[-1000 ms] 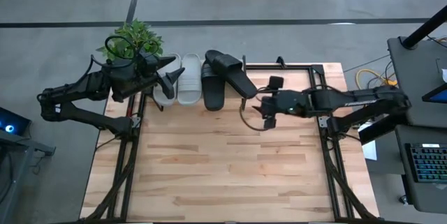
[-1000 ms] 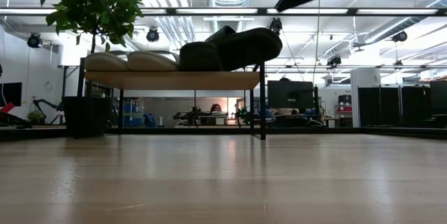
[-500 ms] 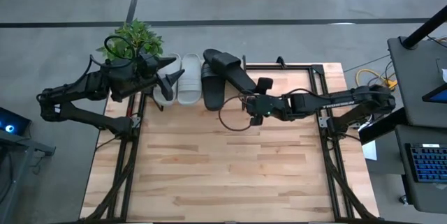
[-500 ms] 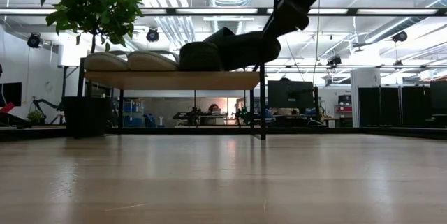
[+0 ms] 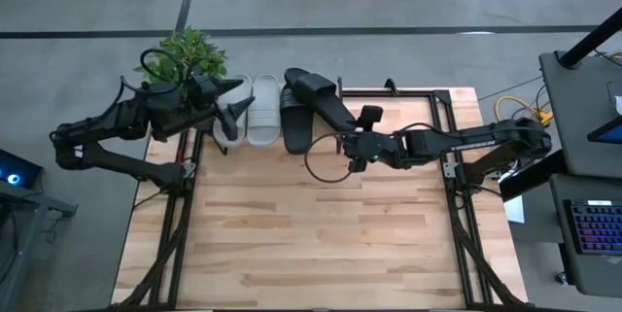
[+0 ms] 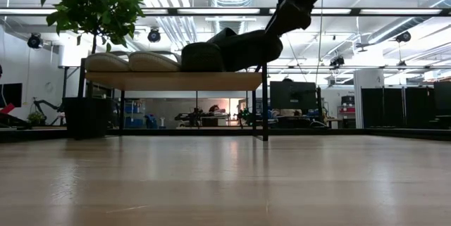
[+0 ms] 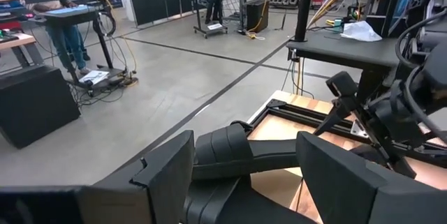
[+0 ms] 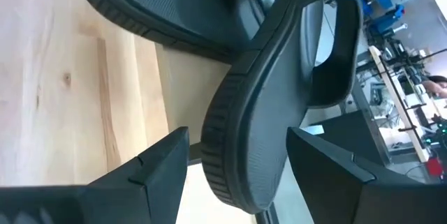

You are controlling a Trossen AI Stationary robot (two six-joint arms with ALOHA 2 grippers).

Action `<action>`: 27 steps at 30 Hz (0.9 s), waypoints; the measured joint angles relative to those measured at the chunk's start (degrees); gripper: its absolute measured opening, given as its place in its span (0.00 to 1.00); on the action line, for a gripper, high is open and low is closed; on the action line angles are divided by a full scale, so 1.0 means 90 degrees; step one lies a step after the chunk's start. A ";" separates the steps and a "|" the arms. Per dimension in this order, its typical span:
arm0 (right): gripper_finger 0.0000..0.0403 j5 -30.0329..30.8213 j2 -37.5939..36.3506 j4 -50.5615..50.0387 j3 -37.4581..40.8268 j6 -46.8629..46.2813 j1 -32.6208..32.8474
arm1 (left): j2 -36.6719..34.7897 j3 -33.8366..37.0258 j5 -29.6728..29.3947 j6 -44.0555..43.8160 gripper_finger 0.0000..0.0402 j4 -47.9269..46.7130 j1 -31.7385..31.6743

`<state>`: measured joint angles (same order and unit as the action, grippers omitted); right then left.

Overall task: Pick and place slides into the shelf
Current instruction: Adjust the right black slipper on the shelf

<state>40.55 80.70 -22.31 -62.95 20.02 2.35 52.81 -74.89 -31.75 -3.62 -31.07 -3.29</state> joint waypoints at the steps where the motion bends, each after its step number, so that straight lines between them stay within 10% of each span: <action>1: 0.58 0.0001 0.0014 0.0005 0.0014 -0.0004 -0.0008 | -0.0011 0.0000 0.0000 -0.0002 0.59 0.0000 0.0000; 20: 0.54 -0.0057 0.0047 0.0029 0.0122 -0.0055 -0.0464 | -0.0047 0.0000 0.0015 -0.0015 0.59 -0.0002 0.0000; 27: 0.34 -0.0426 0.0177 0.0012 0.0125 -0.0220 -0.0461 | -0.0043 0.0000 0.0013 -0.0021 0.59 -0.0002 0.0000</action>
<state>36.71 82.29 -22.20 -61.82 18.04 -1.80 52.42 -74.89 -31.63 -3.80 -31.09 -3.29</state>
